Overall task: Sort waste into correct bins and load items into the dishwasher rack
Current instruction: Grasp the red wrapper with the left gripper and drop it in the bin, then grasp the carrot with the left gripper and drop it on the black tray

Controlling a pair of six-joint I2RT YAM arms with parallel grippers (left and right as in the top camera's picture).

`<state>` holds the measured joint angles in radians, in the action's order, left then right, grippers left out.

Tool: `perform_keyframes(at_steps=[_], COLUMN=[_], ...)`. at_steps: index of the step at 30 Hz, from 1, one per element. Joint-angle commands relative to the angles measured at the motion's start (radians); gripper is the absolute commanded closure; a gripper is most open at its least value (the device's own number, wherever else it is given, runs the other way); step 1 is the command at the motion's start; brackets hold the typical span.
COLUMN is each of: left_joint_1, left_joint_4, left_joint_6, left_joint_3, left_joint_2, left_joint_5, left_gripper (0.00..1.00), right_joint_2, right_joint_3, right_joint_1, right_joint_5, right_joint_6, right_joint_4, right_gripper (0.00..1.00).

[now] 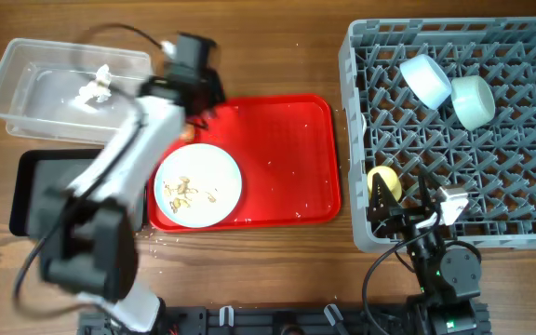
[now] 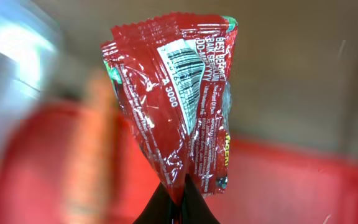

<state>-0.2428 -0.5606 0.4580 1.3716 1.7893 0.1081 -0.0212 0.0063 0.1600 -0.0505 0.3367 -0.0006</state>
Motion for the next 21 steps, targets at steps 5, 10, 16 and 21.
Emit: perform_keyframes(at_steps=[5, 10, 16, 21], left_joint_1=[0.319, 0.397, 0.272, 0.085], left_joint_4=[0.032, 0.070, -0.100, -0.192], left_joint_6=[0.025, 0.016, -0.057, -0.140], left_joint_3=[0.026, 0.031, 0.092, 0.060], left_joint_2=[-0.006, 0.026, -0.053, -0.018], left_joint_5=[0.090, 0.052, -0.127, -0.049], left_gripper=[0.96, 0.49, 0.43, 0.44], right_joint_2=[0.005, 0.005, 0.005, 0.005], right_joint_3=[-0.001, -0.001, -0.001, -0.001], right_joint_1=[-0.003, -0.003, -0.003, -0.003], right_joint_5=[0.009, 0.009, 0.009, 0.009], right_joint_6=[0.006, 0.007, 0.007, 0.007], right_joint_4=[0.003, 0.003, 0.003, 0.003], right_gripper=[0.00, 0.00, 0.00, 0.00])
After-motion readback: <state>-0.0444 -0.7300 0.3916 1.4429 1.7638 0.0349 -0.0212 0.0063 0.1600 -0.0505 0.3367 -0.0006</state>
